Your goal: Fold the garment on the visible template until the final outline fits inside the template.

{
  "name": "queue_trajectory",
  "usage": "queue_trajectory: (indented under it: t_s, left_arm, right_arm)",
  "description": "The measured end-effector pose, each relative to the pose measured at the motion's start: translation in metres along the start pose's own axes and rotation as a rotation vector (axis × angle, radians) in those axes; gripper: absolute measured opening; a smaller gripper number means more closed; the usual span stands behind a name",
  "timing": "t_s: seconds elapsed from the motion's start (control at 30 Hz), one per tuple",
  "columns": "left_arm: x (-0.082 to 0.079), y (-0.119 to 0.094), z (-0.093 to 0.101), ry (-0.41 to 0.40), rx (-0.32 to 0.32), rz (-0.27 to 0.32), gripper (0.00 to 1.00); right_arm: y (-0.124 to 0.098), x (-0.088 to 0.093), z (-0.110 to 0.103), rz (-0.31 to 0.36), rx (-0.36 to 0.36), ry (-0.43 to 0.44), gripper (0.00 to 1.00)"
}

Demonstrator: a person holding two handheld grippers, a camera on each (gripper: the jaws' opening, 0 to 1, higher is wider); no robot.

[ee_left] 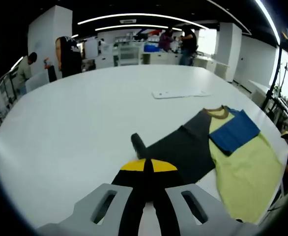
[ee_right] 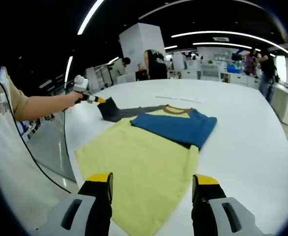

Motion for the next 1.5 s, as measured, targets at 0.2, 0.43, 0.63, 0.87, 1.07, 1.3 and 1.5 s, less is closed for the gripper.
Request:
queue_trajectory:
  t_s: [0.2,0.43,0.63,0.87,1.07,1.3,1.5]
  left_arm:
    - [0.0,0.021,0.021,0.013,0.053,-0.022,0.0]
    - [0.001,0.047,0.041,0.027,0.099,-0.048,0.0]
    - [0.013,0.07,0.055,0.02,0.153,-0.103,0.01]
    - [0.006,0.071,0.059,0.02,0.167,-0.08,0.1]
    - [0.011,0.06,0.028,-0.019,0.086,-0.069,0.09]
    - [0.038,0.053,0.013,-0.051,0.03,-0.136,0.11]
    - [0.055,0.053,0.008,-0.082,0.021,-0.181,0.14]
  right_arm:
    - [-0.001,0.002,0.005,0.001,0.004,0.009,0.63]
    - [0.0,0.006,0.007,-0.006,0.005,0.019,0.63]
    - [0.0,0.01,0.007,-0.015,0.003,0.023,0.63]
    - [-0.001,0.009,0.011,-0.013,0.01,0.031,0.63]
    - [-0.001,0.009,0.015,-0.011,0.017,0.038,0.63]
    - [0.003,0.011,0.015,-0.017,0.01,0.04,0.63]
    - [0.005,0.008,0.015,-0.013,0.01,0.04,0.64]
Point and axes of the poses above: the point that each gripper's makers call its tool centre point, and the gripper's own axes: y roughly forward along the fingers, z roughly to its right, x roughly out of its underside, the point moved 2 cm from there along -y, roughly backward along the fingers, and after that the axes turned 12 degrees about x, right-handed, at the moved point
